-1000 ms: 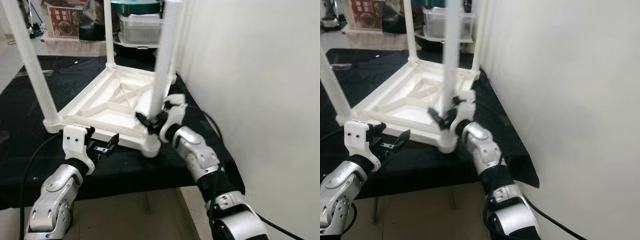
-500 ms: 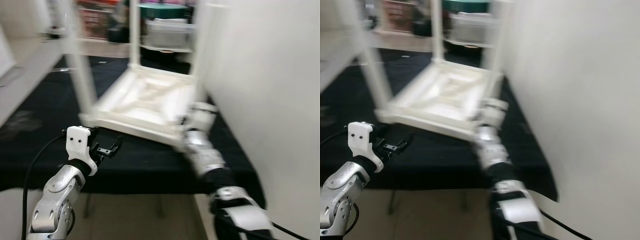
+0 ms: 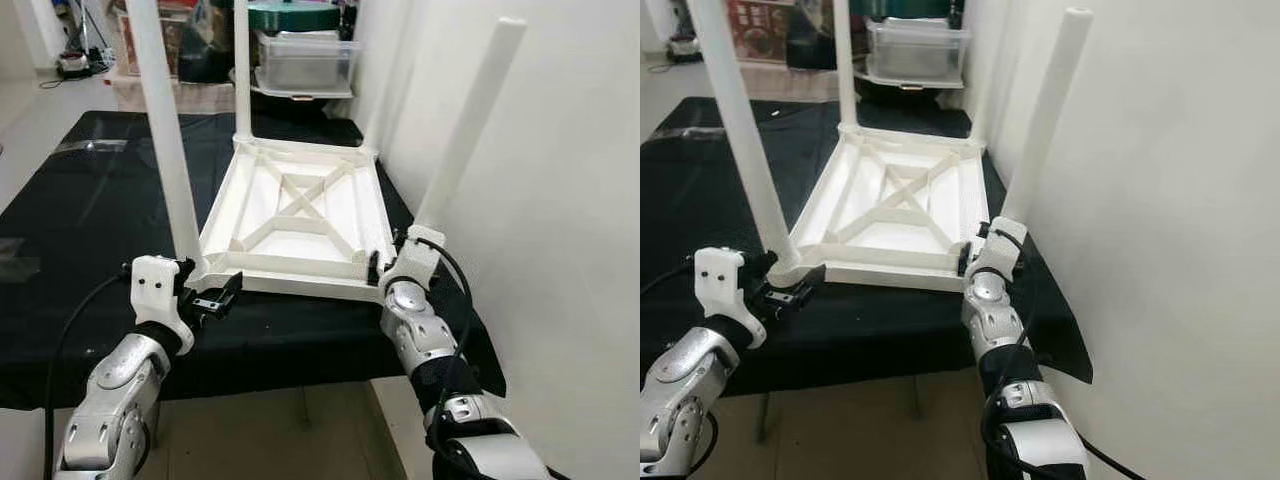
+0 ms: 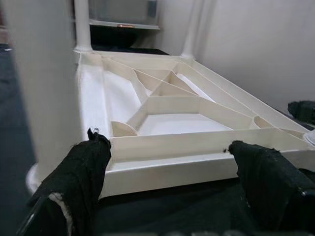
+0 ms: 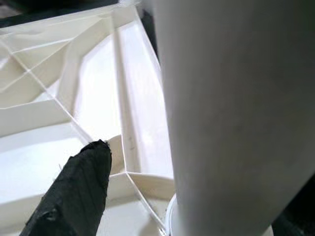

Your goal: Building children table

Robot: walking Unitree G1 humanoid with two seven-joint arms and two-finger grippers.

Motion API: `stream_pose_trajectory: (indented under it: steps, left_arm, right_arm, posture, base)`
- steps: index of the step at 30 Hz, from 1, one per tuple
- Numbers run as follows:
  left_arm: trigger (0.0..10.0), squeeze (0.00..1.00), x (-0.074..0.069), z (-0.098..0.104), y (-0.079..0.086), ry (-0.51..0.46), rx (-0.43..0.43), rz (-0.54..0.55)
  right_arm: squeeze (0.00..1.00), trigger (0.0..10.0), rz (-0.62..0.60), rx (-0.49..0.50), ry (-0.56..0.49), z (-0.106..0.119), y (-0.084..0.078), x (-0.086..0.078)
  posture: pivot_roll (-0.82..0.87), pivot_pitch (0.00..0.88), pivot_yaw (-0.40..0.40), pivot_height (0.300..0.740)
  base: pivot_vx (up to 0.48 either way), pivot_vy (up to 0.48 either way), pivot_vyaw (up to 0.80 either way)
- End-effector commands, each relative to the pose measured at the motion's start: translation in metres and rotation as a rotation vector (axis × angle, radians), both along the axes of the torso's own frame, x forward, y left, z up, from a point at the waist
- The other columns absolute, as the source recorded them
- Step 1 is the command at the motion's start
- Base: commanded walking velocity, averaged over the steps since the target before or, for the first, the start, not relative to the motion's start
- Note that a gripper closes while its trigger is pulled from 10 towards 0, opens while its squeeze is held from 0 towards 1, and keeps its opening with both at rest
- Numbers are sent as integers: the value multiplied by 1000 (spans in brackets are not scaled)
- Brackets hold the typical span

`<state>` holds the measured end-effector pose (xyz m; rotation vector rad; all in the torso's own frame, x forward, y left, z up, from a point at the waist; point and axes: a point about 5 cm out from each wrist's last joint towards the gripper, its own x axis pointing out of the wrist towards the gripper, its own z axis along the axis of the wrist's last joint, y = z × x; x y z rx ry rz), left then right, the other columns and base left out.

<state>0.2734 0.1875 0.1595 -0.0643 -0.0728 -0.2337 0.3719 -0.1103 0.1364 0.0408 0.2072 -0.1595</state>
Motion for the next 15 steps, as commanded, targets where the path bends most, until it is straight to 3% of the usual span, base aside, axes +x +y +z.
stream_pose_trajectory:
  steps: [1,7,10,12,15]
  left_arm:
    - [10000,0,-2,3,-2,-16,-5,-10]
    - [10000,0,-2,5,-2,-19,-7,-9]
    - [10000,0,-1,6,-2,-19,-8,-10]
    - [10000,0,-1,6,-2,-19,-8,-10]
    - [10000,0,0,6,-2,-18,-7,-11]
  right_arm:
    - [1000,10000,74,5,-68,16,13,1]
    - [1000,10000,173,10,-140,24,14,-10]
    - [1000,10000,305,56,-180,30,31,-18]
    - [1000,10000,305,56,-180,30,31,-18]
    - [1000,10000,397,93,-206,35,44,-21]
  posture:
    - [117,0,-133,740]
    - [105,0,-126,740]
    - [101,0,-121,740]
    - [101,0,-121,740]
    - [106,0,-125,740]
  base:
    - [0,0,0]
    - [0,0,0]
    - [0,0,0]
    - [0,0,0]
    - [0,0,0]
